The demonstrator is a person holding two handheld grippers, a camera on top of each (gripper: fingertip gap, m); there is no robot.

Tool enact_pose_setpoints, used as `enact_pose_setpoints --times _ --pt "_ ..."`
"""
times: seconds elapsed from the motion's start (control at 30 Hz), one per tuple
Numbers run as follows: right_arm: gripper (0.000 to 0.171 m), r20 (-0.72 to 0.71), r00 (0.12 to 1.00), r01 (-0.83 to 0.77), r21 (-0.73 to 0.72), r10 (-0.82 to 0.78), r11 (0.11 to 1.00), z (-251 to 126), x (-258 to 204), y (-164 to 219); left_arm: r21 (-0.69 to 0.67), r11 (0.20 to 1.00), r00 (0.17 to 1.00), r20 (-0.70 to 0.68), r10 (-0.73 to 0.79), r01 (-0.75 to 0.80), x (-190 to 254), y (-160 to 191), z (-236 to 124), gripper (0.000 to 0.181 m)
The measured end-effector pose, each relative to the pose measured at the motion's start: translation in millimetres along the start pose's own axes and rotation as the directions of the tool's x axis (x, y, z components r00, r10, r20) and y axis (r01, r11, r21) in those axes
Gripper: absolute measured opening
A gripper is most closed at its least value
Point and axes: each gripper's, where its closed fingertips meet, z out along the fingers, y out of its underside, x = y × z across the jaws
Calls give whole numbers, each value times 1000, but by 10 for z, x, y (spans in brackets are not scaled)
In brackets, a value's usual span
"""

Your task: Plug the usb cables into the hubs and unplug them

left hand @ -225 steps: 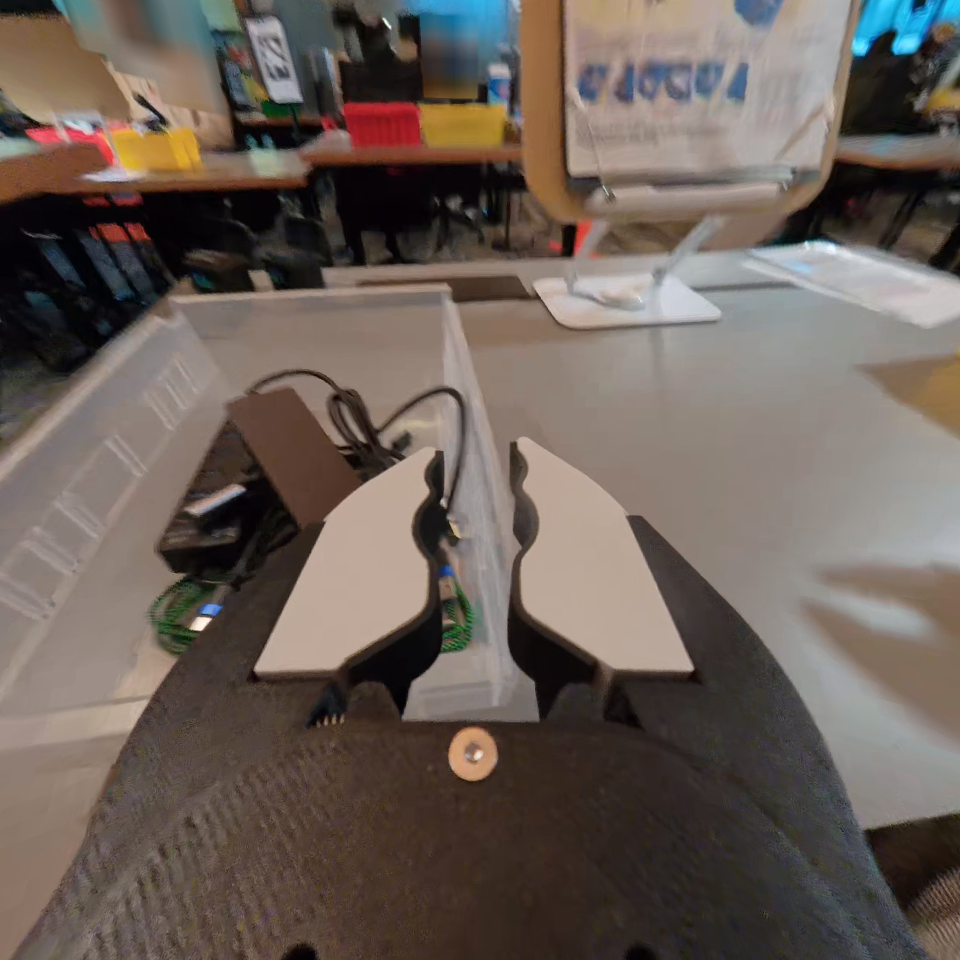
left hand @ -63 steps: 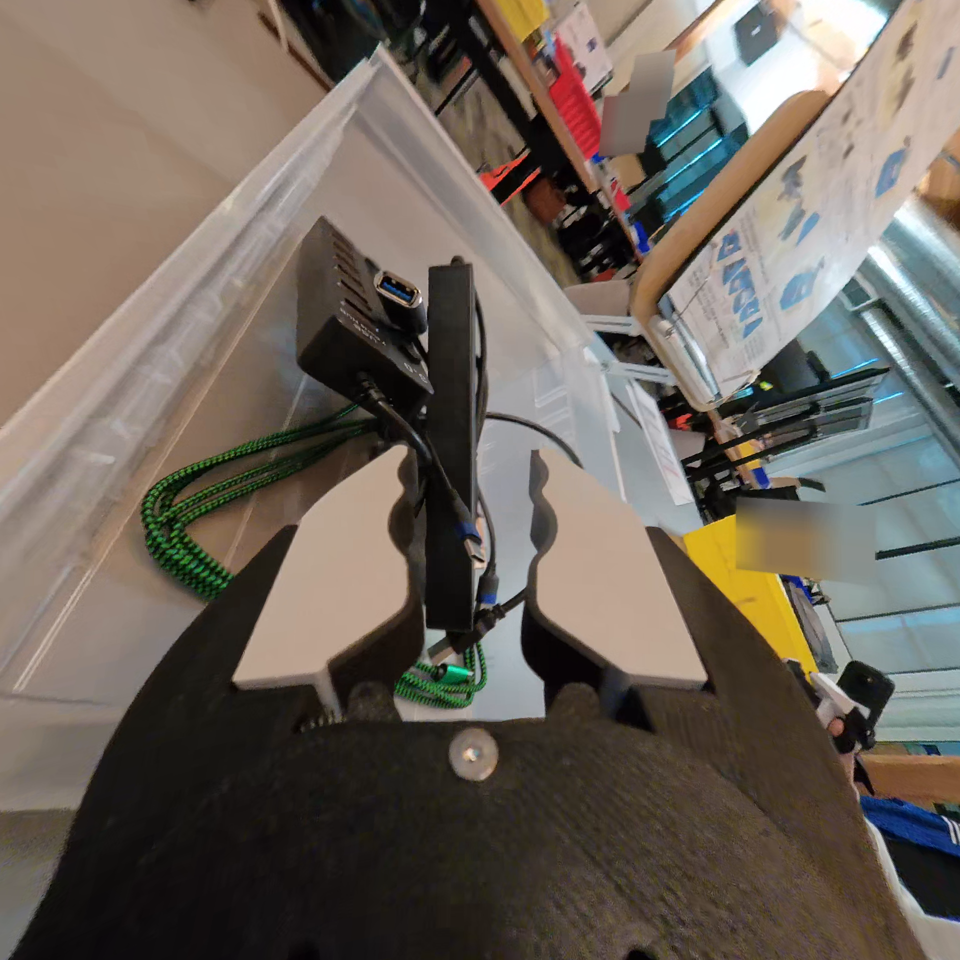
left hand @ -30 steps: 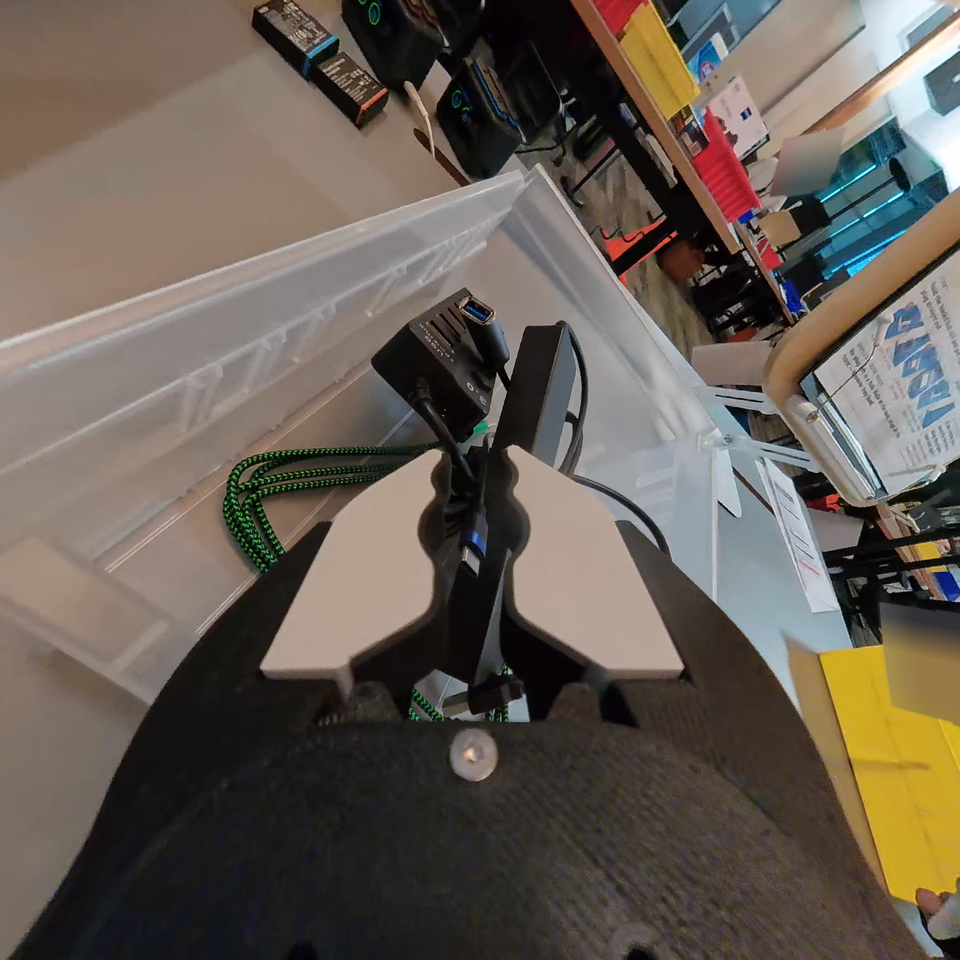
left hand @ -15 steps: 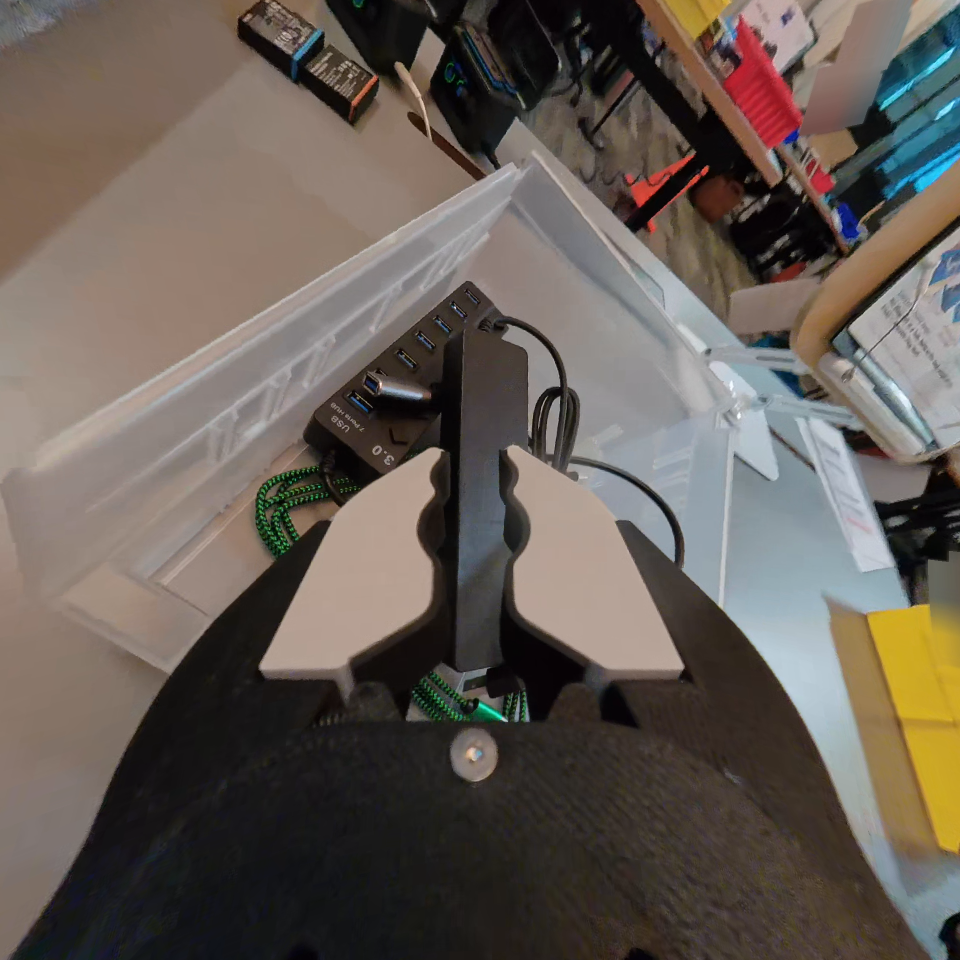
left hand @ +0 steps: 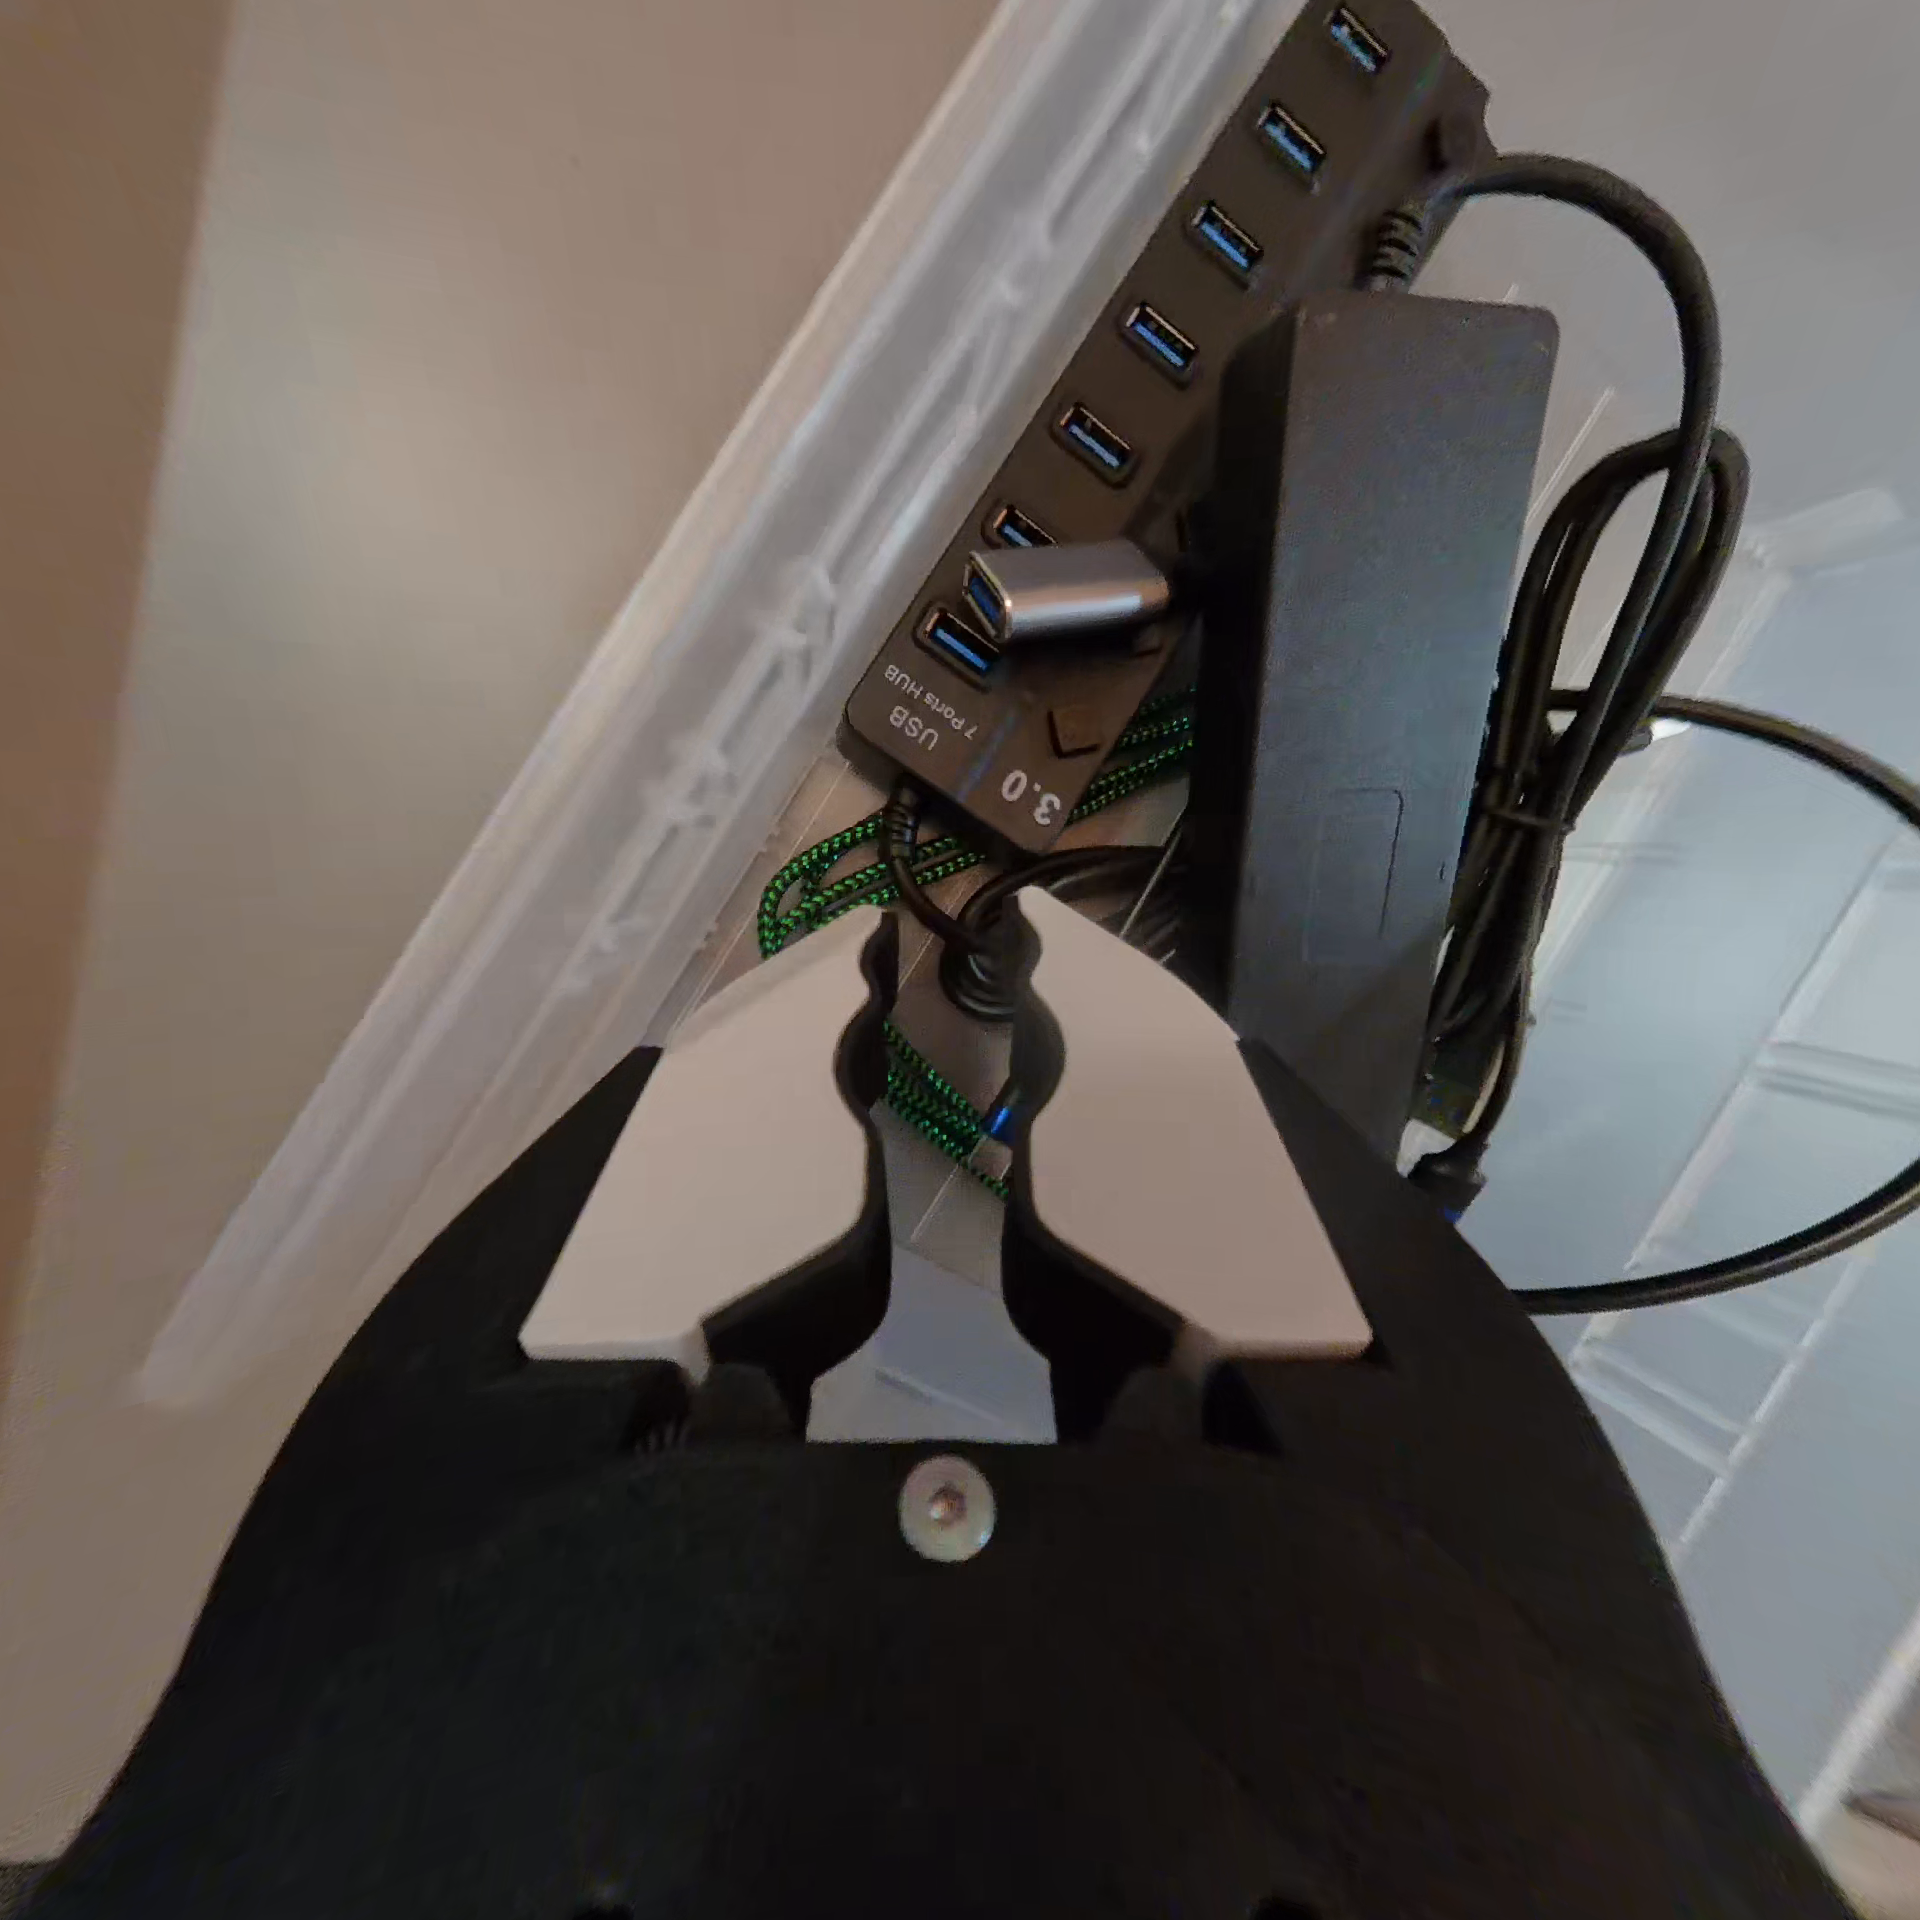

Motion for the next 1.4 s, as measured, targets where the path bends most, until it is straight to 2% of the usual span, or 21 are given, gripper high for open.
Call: enact_pose_setpoints --times 0.1,0.13,0.23,0.37,0.47,0.6,0.73,0.87,1.0,1.1,1.27,1.4 --pt "19 1 1000 -9 3 9 1000 -2 8 -4 -27 997 996 -53 -72 70 -24 -19 76 21" --pt "19 0 1000 -9 4 9 1000 -2 11 -7 -37 997 997 -29 -68 66 -56 -17 99 20" --pt "19 1 1000 -15 2 15 1000 -4 21 -8 -58 998 996 91 23 -18 -170 12 188 13" --pt "19 -2 1000 -23 7 23 1000 -16 44 -21 -72 995 993 90 77 -70 -155 56 183 8" --pt "19 -6 1000 -30 13 31 999 -29 69 -36 24 998 997 47 64 -65 -121 -5 97 8" --pt "19 -7 999 -47 21 47 999 -41 89 -47 259 965 998 -23 58 -50 -44 -215 -293 6" --pt "19 -2 999 -49 19 49 999 -37 77 -42 426 880 977 118 176 -209 -11 -452 -864 5" --pt "19 3 999 -36 12 36 999 -26 43 -27 548 767 943 189 274 -333 339 -663 -1346 5" --pt "19 3 1000 -16 12 16 1000 -30 9 -27 617 627 880 321 349 -475 689 -875 -1761 5" --pt "19 3 1000 -6 16 6 1000 -38 -9 -37 667 548 863 360 355 -504 855 -1057 -2064 5" --pt "19 4 1000 -2 18 1 1000 -42 -26 -38 715 476 856 376 355 -512 999 -1237 -2391 5" --pt "19 2 1000 5 14 -5 1000 -35 -29 -27 805 333 857 376 352 -490 1228 -1213 -2790 5"
